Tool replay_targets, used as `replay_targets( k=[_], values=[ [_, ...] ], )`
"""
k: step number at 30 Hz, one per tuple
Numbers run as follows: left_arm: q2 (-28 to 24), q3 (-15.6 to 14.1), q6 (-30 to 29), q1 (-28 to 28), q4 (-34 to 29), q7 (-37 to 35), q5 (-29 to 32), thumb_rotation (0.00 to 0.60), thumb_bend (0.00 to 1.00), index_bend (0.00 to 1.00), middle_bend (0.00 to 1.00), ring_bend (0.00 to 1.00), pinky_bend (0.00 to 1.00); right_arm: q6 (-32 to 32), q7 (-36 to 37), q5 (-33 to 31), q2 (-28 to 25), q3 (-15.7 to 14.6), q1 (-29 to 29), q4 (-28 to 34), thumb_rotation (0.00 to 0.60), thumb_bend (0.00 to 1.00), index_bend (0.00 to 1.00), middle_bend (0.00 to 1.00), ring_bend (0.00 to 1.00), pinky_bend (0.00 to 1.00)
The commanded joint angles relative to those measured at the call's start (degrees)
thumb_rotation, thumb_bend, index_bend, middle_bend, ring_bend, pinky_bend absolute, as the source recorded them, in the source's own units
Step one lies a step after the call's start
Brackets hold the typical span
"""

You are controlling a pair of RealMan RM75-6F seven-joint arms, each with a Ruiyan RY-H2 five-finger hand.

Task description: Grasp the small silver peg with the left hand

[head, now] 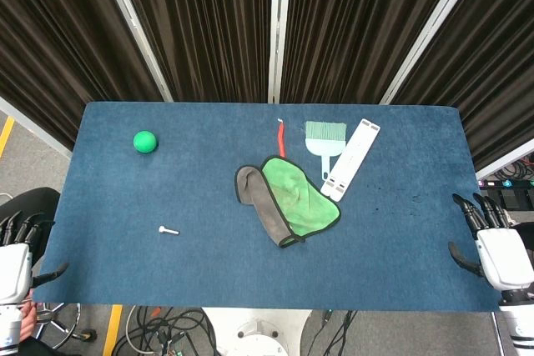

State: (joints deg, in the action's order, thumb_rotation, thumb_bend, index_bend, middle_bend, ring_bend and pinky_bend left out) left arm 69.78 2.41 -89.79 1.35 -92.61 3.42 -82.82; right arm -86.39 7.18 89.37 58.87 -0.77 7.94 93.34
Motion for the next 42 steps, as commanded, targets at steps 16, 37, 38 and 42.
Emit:
replay_targets(
  k=[16, 37, 38, 42],
  values=[
    [-2.4, 2.1, 2.2, -4.9, -1.9, 0.7, -5.1, 0.600, 0.06, 0.26, 0.16, 0.00, 0.00, -2.3, 1.6, 0.6, -0.1, 1.4, -2.1, -1.0, 0.600, 0.27, 0.02, 0.16, 0.02, 0.04],
    [8.9, 2.8, 27.6, -23.2, -1.0, 19.8, 4.6, 0.600, 0.12, 0.38, 0.17, 0.00, 0.00, 0.6, 2.4, 0.7, -0.3, 2.9, -0.8, -1.4, 0.600, 0.27, 0.02, 0.16, 0.02, 0.04],
    [9.7, 2.6, 27.5, -23.3, -0.8, 21.8, 5.1, 0.600, 0.12, 0.39, 0.17, 0.00, 0.00, 0.8, 2.5, 0.7, -0.2, 3.0, -0.7, -1.6, 0.600, 0.27, 0.02, 0.16, 0.02, 0.04],
    [12.5, 1.7, 27.0, -23.5, -0.5, 27.9, 7.6, 0.600, 0.12, 0.40, 0.17, 0.00, 0.00, 1.4, 3.1, 0.3, 0.2, 3.1, -0.5, -2.2, 0.600, 0.27, 0.02, 0.16, 0.02, 0.04]
  ],
)
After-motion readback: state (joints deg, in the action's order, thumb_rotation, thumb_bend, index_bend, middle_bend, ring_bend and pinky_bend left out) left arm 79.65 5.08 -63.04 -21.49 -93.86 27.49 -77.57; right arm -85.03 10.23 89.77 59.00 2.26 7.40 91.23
